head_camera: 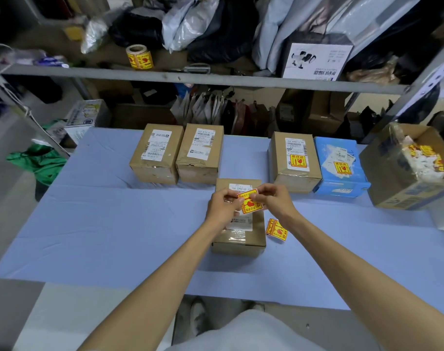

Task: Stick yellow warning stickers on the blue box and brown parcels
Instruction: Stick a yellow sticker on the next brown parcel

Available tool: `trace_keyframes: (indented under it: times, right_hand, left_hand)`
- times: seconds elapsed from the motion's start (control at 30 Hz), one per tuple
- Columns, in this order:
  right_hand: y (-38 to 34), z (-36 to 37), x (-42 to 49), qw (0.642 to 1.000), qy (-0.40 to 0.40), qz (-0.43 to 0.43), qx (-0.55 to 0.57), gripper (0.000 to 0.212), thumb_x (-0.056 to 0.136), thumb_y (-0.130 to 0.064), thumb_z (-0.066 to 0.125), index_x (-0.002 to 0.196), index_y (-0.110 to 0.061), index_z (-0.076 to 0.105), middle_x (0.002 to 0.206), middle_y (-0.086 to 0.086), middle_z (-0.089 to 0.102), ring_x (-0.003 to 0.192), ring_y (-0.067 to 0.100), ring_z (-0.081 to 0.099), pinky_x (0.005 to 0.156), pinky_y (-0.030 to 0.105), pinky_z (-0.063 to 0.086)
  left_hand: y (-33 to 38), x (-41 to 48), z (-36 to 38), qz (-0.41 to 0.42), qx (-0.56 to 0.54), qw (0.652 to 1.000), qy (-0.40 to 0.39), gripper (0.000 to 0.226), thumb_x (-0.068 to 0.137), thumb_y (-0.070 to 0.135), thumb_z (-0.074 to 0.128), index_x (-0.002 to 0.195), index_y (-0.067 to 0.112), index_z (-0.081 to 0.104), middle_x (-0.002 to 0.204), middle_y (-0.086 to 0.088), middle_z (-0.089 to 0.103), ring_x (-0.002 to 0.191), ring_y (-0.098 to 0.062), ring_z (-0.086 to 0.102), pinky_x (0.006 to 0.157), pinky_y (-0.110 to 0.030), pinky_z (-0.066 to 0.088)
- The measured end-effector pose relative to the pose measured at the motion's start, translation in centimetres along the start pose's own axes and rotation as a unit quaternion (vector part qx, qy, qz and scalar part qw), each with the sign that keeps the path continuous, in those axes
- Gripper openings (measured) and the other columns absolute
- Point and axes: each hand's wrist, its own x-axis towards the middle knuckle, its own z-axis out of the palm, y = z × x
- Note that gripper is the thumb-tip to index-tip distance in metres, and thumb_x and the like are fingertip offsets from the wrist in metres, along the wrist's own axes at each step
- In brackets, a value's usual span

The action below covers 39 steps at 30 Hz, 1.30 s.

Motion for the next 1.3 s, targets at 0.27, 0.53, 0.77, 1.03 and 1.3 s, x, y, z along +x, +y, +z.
trace_keyframes:
  times: [0.27, 0.53, 0.77, 1.03, 1.3]
  right_hand:
    - [0.0, 1.3, 0.0, 0.999, -0.036, 0.010, 0.017, 0.008, 0.080, 0.003, 0.071, 0.087, 0.002, 0.065, 0.079, 0.008, 0.069, 0.067, 0.012, 0.067, 0.057, 0.020, 0.055]
    - [-0.4, 1.3, 0.0, 0.995, -0.007, 0.036, 0.094, 0.011, 0.076, -0.006, 0.077, 0.085, -0.008, 0.071, 0.081, 0.003, 0.075, 0.074, 0.014, 0.072, 0.063, 0.019, 0.055]
    - [-0.6, 1.0, -0.4, 0.997, -0.005, 0.025, 0.072, 0.008, 0.078, -0.005, 0.075, 0.084, -0.007, 0.070, 0.076, 0.002, 0.073, 0.068, 0.010, 0.070, 0.060, 0.019, 0.054]
    - [-0.7, 1.2, -0.9, 0.998, -0.011, 0.014, 0.055, 0.006, 0.079, -0.001, 0.073, 0.084, 0.000, 0.069, 0.067, 0.004, 0.067, 0.054, 0.005, 0.063, 0.051, 0.015, 0.049]
    - [-0.7, 0.8, -0.6, 0.999, -0.008, 0.003, 0.035, 0.005, 0.082, -0.002, 0.070, 0.083, -0.005, 0.066, 0.070, 0.003, 0.064, 0.055, 0.001, 0.063, 0.050, 0.014, 0.048]
  left_hand:
    - [-0.1, -0.3, -1.3, -0.024, -0.101, 0.994, -0.046, 0.005, 0.091, 0.002, 0.059, 0.095, 0.003, 0.055, 0.076, -0.011, 0.061, 0.060, -0.012, 0.063, 0.059, -0.019, 0.057]
    - [-0.3, -0.7, -1.0, -0.057, -0.117, 0.983, -0.132, 0.013, 0.090, 0.000, 0.059, 0.081, 0.006, 0.053, 0.078, -0.012, 0.068, 0.064, -0.013, 0.068, 0.065, -0.021, 0.059]
    - [-0.1, -0.5, -0.7, -0.036, -0.077, 0.992, -0.091, 0.007, 0.088, 0.010, 0.065, 0.085, 0.013, 0.059, 0.083, -0.006, 0.066, 0.072, -0.016, 0.066, 0.072, -0.029, 0.056]
    - [1.0, 0.2, -1.1, -0.012, -0.063, 0.996, -0.060, 0.001, 0.090, 0.008, 0.062, 0.089, 0.007, 0.062, 0.076, -0.007, 0.064, 0.065, -0.012, 0.061, 0.067, -0.022, 0.056]
    - [0.9, -0.2, -1.0, -0.016, -0.029, 0.994, -0.100, 0.009, 0.094, 0.009, 0.055, 0.089, 0.005, 0.062, 0.074, -0.005, 0.064, 0.063, -0.011, 0.060, 0.061, -0.018, 0.055]
